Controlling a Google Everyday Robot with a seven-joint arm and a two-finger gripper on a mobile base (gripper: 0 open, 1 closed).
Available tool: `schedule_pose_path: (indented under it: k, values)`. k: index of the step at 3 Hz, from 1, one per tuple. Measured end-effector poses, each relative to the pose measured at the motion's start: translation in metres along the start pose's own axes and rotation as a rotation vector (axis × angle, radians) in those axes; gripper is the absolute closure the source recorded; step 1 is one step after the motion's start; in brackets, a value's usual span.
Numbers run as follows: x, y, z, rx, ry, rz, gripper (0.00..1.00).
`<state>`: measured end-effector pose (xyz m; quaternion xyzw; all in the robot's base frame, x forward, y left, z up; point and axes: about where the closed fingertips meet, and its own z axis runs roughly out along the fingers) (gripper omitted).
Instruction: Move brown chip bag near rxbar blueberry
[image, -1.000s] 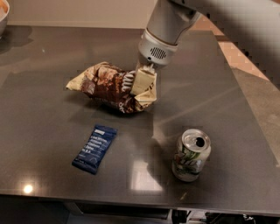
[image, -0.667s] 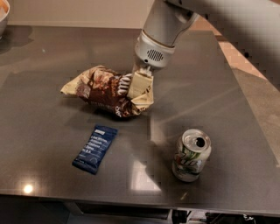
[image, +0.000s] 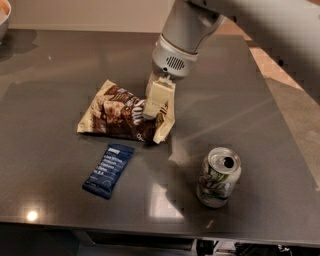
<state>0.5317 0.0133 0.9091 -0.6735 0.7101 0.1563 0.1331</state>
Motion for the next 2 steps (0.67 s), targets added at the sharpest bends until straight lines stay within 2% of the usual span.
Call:
schedule_pose_path:
  k: [1,2]
  values:
    - [-0.0017,-0.0006,0.0005,0.004,-0.003,-0.002,0.0]
    - [-0.0017,-0.0006,0.0005,0.004,-0.003,-0.002,0.0]
